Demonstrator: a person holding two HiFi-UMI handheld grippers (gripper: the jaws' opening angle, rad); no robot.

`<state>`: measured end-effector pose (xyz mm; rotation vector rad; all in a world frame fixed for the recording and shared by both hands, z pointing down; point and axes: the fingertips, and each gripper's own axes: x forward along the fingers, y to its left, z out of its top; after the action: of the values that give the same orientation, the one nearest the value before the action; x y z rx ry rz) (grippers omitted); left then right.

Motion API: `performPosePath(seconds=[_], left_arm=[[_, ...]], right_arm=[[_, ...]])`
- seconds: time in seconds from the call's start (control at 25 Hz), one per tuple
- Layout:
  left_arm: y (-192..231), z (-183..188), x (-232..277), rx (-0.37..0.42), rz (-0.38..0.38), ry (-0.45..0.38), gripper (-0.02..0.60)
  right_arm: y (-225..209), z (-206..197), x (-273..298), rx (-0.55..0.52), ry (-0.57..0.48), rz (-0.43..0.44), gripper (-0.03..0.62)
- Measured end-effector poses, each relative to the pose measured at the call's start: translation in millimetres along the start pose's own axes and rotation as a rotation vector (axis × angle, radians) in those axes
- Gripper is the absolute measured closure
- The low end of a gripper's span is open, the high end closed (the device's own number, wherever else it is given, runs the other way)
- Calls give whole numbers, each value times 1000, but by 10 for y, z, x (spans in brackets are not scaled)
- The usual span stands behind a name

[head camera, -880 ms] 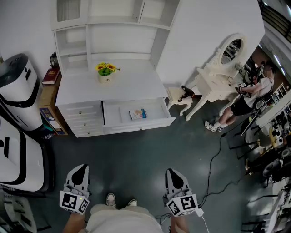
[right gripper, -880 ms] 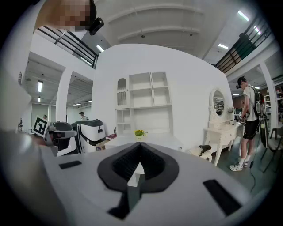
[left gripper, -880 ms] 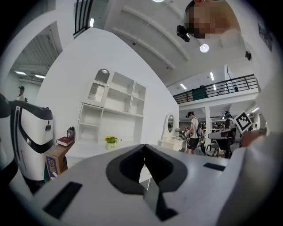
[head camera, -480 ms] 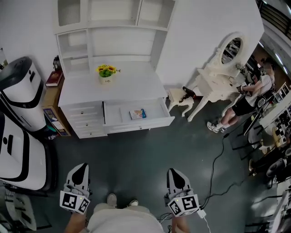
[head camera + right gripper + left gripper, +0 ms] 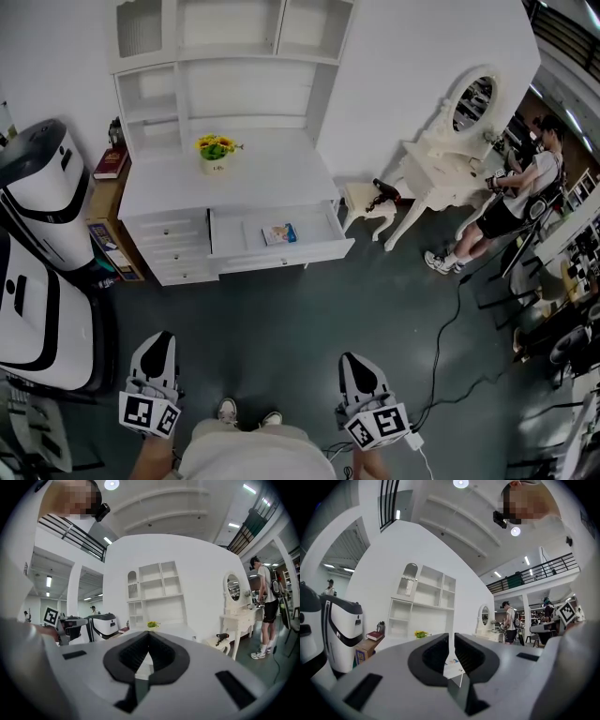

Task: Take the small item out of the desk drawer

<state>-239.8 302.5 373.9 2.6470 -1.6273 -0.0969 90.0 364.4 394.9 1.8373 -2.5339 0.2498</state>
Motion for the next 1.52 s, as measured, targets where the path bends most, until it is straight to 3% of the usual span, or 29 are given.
performPosePath(seconds=[0.08,0.12,0.2,0.28,0.44,0.72,1.0,1.24,1.52], left_arm=[[11,1,17,3,12,3,547],[17,2,26,11,23,5,492],[30,14,38,36,55,-2,290],[43,8,44,56,82,-23,146],[-64,-78,120,26,64,24,27],[-238,-132,203,67,44,70,14],[-75,-402,455,62,23,121,15],[198,-671,1286,44,-45,159,15],[767,-716,2605,66,-149,149,15]], right_arm=[[-38,9,-31,3,-6,3,585],[-62,17,-45,0,-7,3,585],[-119,29,-77,-5,-11,2,585],[-182,32,-107,-7,-15,4,585],[-307,54,-146,-9,-25,15,585],[-474,46,-60,6,-37,37,585],[-487,-99,289,13,2,43,585],[-702,-197,944,23,46,-14,585],[-784,60,2227,-19,83,-40,585]])
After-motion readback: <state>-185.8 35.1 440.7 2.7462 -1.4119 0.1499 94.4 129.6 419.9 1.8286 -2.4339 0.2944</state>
